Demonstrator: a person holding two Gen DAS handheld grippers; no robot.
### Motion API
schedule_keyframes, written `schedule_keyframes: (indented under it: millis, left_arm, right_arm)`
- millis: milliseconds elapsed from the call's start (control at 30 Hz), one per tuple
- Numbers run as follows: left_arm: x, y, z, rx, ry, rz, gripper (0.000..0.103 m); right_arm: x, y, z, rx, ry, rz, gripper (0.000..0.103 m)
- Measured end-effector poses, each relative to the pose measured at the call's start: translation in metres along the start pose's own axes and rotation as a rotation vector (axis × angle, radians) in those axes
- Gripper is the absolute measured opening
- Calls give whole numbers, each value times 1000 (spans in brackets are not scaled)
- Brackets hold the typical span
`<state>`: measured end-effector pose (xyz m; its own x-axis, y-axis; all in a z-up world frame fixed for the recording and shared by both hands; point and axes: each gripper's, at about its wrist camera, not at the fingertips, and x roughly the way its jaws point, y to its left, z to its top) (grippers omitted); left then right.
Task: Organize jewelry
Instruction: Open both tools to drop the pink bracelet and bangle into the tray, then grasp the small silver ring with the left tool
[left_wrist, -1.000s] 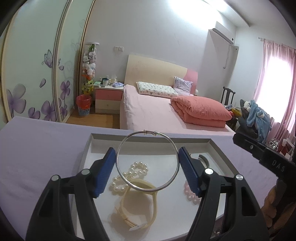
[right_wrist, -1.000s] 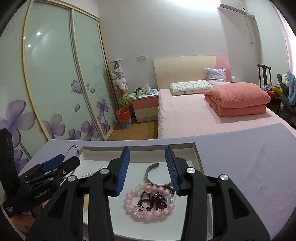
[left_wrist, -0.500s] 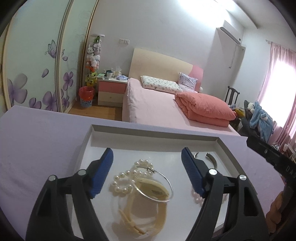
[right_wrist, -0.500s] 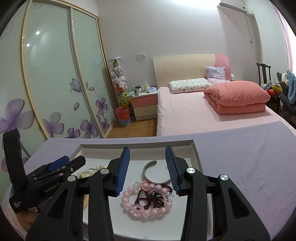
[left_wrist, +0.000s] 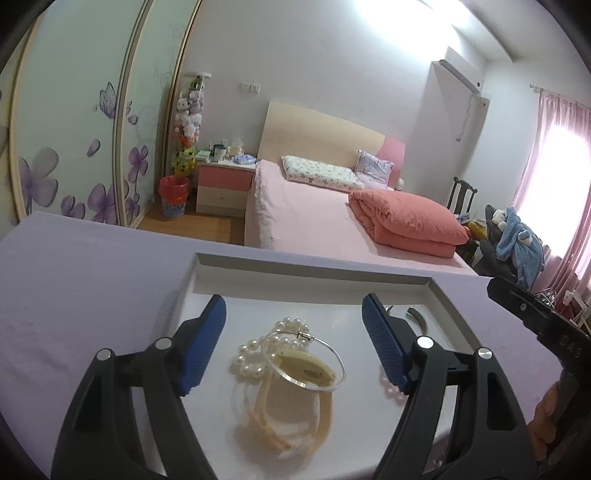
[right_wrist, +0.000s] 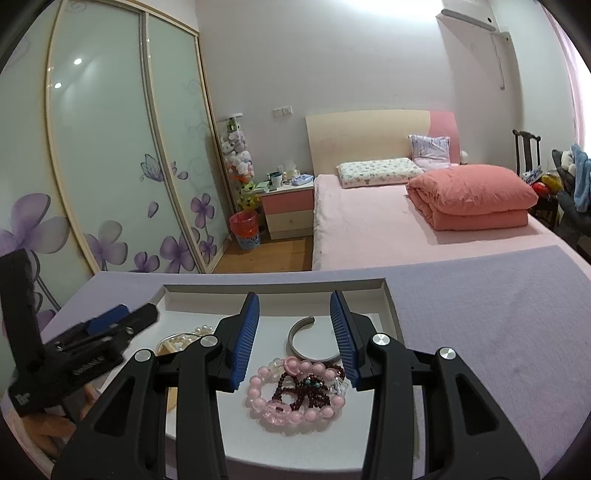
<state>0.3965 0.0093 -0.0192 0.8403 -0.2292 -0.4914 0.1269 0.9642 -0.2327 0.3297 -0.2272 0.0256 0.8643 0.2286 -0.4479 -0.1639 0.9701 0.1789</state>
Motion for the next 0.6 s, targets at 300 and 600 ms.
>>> schedule_keyframes:
  millis: [300,600]
  left_arm:
    - [-78,18,-23,21,-8,8,77]
    - [-114,22,-69,52,93,33,77]
  right_arm:
    - [-46,2,-23,-23,18,-13,43]
    - [-90,7,-68,-56,64,-35,47]
